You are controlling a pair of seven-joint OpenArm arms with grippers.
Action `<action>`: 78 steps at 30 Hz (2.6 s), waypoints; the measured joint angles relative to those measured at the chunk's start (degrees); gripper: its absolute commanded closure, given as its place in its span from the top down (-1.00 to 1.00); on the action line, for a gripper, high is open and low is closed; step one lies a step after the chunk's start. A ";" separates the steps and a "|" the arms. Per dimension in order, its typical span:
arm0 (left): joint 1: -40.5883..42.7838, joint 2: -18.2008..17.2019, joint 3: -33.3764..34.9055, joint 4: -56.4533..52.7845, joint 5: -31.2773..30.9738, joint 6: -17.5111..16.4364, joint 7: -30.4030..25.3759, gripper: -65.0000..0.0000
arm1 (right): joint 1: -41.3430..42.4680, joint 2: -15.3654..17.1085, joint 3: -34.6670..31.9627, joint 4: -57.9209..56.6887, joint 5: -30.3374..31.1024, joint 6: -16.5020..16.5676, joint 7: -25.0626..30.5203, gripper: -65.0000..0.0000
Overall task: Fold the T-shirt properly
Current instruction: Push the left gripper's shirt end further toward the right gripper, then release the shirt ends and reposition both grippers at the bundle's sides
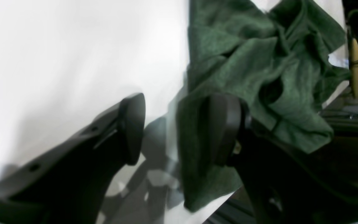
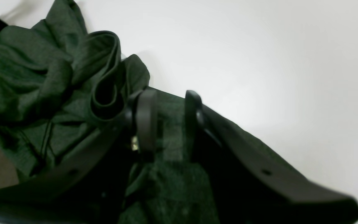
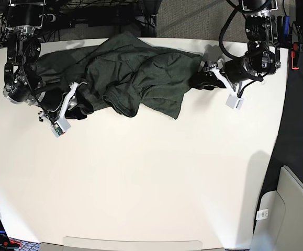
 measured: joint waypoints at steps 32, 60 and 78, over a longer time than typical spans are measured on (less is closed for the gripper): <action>0.04 0.48 3.43 -1.44 -9.88 0.20 3.45 -0.02 | 0.07 0.28 0.00 0.00 0.04 0.00 0.04 -0.57; -4.66 -0.07 -7.17 -4.26 -9.25 0.44 -5.86 -1.00 | -2.97 3.32 5.20 0.00 -0.22 -0.02 -0.31 -0.51; -4.31 0.15 -6.60 -4.33 -9.44 0.42 -5.84 -1.00 | -9.51 -0.66 8.52 0.00 0.28 0.00 -3.21 0.21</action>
